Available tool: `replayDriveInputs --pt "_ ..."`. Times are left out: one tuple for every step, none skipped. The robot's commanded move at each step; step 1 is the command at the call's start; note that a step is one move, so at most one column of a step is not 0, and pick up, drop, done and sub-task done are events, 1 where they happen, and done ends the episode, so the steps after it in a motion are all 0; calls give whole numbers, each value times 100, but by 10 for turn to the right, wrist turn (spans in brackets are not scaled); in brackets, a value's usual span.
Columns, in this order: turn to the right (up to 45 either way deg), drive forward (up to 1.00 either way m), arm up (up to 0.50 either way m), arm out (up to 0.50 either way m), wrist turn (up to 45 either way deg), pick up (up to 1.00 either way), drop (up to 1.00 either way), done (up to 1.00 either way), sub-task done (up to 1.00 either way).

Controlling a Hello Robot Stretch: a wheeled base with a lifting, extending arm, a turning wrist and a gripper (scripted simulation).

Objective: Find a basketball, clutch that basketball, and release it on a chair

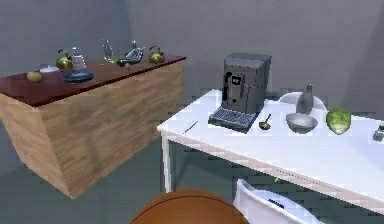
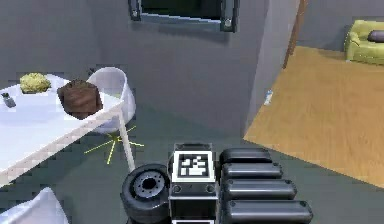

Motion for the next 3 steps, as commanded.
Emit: replayDriveInputs --pt "150 0 0 0 0 0 0 0 0" --pt "-450 0 0 0 0 0 0 0 0" --pt "-60 0 0 0 0 0 0 0 0"
